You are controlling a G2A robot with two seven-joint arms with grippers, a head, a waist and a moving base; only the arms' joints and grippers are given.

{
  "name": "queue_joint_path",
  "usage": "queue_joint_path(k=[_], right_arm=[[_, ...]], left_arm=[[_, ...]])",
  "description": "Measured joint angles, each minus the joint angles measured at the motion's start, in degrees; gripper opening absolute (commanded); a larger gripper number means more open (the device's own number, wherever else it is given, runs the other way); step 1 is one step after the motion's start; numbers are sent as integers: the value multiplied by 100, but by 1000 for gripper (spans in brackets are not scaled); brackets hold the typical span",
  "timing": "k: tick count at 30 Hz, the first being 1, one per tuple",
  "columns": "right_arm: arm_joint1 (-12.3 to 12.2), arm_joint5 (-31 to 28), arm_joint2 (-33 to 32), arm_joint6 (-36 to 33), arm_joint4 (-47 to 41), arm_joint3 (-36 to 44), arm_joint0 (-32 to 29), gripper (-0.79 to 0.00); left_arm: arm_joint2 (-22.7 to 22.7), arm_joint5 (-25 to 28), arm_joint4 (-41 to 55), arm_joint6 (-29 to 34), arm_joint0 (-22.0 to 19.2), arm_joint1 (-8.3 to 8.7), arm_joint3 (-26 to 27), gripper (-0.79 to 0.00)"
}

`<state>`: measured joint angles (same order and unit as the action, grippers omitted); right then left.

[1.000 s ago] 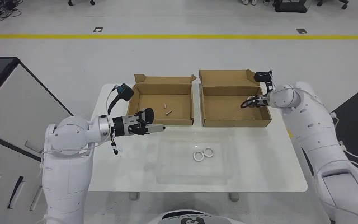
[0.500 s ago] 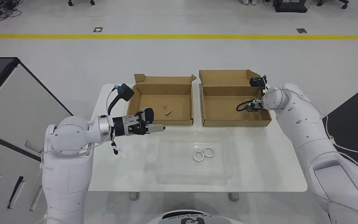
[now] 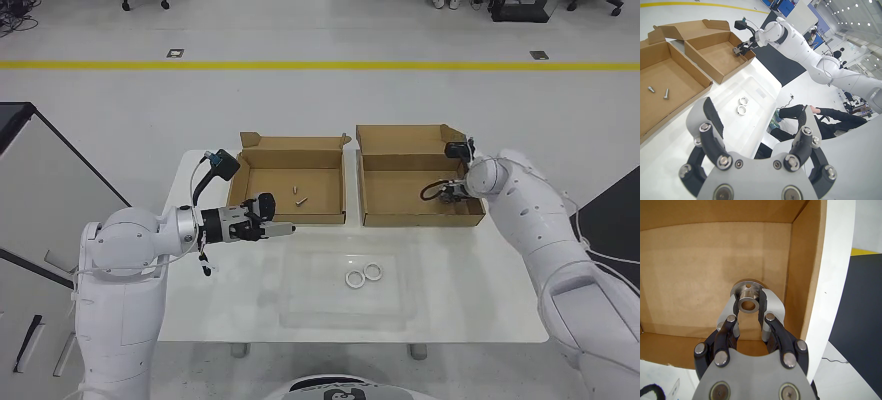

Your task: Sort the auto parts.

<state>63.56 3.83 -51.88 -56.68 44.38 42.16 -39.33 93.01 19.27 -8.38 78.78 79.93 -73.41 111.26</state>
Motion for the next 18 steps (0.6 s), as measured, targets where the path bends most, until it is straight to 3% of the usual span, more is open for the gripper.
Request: queue_joint_path(k=[3,4,5,12,18], right_arm=[[48,-23,40,18,-9,-137,64,-486],[65,-29,51,25,-17,-184,87,-188],[78,-37,55,41,-30,-214,101,0],[113,-177,-23,305,-125,-280,167,0],[8,-446,-316,552,-196,251,98,0]], left_arm=[[0,0,0,0,0,0,0,0],[0,0,0,0,0,0,0,0],[0,0,0,0,0,0,0,0],[0,0,0,0,0,0,0,0],[0,0,0,0,0,0,0,0]])
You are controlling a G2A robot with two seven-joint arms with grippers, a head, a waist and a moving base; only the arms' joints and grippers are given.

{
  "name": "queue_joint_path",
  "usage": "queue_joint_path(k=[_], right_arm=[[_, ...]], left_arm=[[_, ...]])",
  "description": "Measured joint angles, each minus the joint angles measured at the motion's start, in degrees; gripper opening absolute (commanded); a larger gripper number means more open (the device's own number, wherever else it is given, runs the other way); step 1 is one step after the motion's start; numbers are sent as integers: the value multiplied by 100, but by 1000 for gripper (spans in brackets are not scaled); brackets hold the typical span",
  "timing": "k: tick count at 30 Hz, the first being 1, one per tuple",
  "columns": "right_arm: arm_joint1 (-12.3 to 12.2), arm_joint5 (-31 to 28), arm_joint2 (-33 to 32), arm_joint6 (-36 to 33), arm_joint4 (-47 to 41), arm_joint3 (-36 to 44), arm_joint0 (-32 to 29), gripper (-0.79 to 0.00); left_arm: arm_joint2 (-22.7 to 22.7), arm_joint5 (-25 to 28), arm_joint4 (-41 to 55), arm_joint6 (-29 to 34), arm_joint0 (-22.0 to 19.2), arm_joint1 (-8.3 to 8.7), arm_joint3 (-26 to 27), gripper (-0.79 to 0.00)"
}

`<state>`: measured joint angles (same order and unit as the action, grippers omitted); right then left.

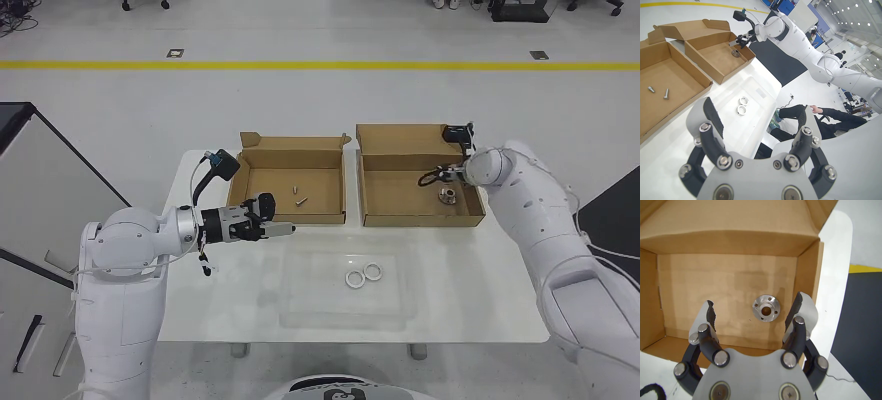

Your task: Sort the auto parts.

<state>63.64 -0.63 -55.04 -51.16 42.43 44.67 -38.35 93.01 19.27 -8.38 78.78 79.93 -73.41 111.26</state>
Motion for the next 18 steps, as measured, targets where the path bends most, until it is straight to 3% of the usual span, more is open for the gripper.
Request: queue_joint_path(k=[6,13,18], right_arm=[[-308,-704,-663,-303,-144,1469,-529,0],[-690,-1332,-1838,-1231,-914,4192,-1860,0],[-823,-1514,-2322,-1753,-1353,5709,-2660,0]], left_arm=[[0,0,0,0,0,0,0,0],[0,0,0,0,0,0,0,0],[0,0,0,0,0,0,0,0]])
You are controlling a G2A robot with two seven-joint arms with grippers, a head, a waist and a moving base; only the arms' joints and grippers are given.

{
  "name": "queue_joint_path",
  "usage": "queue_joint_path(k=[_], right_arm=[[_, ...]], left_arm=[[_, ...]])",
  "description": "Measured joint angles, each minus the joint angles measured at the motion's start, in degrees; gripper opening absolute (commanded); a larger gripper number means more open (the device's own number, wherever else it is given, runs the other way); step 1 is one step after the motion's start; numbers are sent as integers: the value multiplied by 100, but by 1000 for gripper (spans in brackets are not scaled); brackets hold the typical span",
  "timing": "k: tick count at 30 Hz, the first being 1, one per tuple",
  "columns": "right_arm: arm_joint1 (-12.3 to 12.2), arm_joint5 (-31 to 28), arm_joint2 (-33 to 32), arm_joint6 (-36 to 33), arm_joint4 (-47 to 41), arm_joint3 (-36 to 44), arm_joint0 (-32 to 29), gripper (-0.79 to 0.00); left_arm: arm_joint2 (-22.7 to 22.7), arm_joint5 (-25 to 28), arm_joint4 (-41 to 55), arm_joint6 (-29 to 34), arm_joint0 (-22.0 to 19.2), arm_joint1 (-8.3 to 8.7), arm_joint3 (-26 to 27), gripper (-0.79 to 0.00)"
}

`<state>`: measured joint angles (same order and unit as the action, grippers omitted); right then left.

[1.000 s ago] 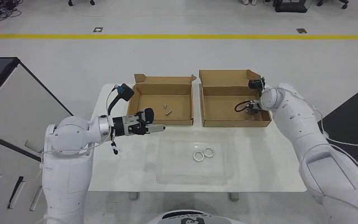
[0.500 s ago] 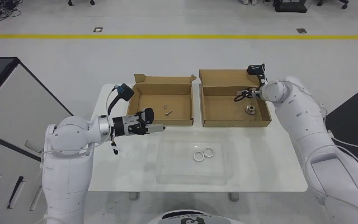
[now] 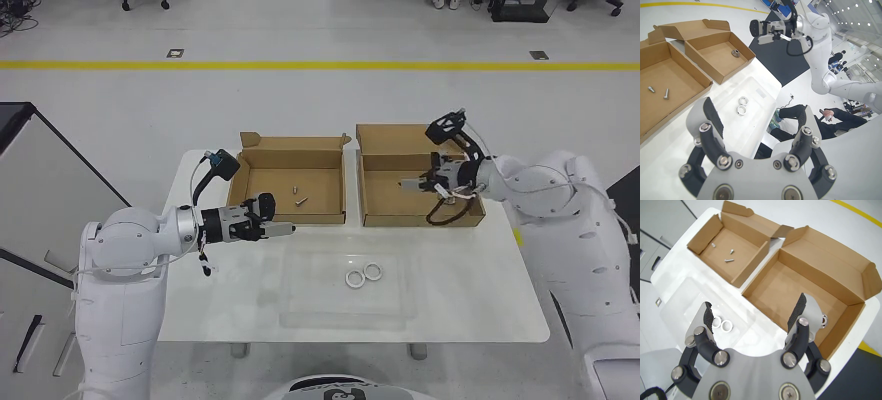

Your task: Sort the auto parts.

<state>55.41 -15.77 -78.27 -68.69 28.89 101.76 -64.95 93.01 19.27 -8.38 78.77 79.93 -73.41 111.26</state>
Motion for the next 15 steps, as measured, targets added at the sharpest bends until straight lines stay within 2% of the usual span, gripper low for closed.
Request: queue_joint_path(k=[7,15], right_arm=[[-55,35,121,-328,-106,1257,-540,0],[-48,52,505,-384,0,1543,-566,0]], left_arm=[[0,0,0,0,0,0,0,0],[0,0,0,0,0,0,0,0]])
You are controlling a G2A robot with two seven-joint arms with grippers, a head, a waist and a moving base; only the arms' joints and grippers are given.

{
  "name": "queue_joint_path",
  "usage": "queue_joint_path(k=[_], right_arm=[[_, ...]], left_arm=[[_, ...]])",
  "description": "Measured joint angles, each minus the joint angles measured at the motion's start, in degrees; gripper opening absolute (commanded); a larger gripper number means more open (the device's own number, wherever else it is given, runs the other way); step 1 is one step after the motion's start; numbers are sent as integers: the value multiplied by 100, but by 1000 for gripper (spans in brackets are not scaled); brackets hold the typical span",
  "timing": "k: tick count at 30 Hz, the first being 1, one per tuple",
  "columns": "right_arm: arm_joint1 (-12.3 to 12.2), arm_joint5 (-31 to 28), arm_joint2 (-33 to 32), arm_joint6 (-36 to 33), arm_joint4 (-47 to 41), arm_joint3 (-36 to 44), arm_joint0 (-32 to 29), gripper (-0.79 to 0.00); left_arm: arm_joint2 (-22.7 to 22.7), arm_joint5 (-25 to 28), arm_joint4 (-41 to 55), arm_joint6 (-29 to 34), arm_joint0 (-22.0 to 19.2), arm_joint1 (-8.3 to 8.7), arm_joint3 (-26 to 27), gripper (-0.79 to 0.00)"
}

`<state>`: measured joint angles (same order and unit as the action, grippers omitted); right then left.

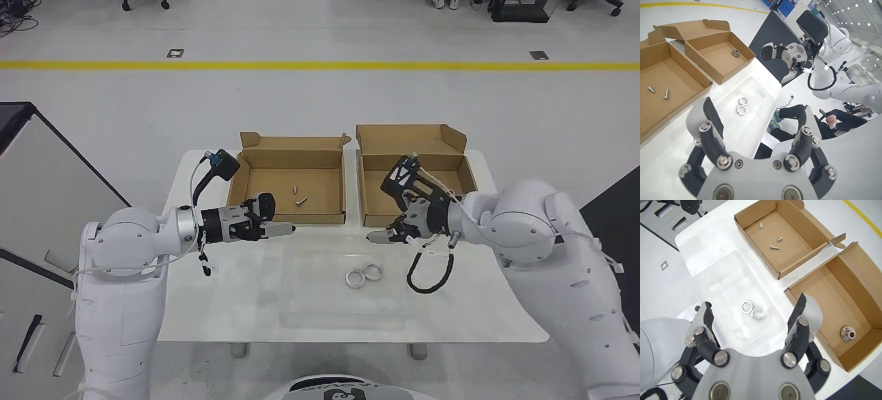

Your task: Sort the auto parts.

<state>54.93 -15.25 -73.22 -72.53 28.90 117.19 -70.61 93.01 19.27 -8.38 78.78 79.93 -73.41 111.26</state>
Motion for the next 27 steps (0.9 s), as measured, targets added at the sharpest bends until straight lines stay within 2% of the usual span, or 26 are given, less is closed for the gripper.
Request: queue_joint_path(k=[15,20,23,27], right_arm=[[-8,-121,74,-54,124,102,26,0],[-13,-736,830,-1000,812,374,638,0],[-38,-586,1600,-1087,1124,358,1189,0],[-66,-513,2727,-1138,987,48,2119,0]], left_arm=[[0,0,0,0,0,0,0,0],[0,0,0,0,0,0,0,0],[0,0,0,0,0,0,0,0],[0,0,0,0,0,0,0,0]])
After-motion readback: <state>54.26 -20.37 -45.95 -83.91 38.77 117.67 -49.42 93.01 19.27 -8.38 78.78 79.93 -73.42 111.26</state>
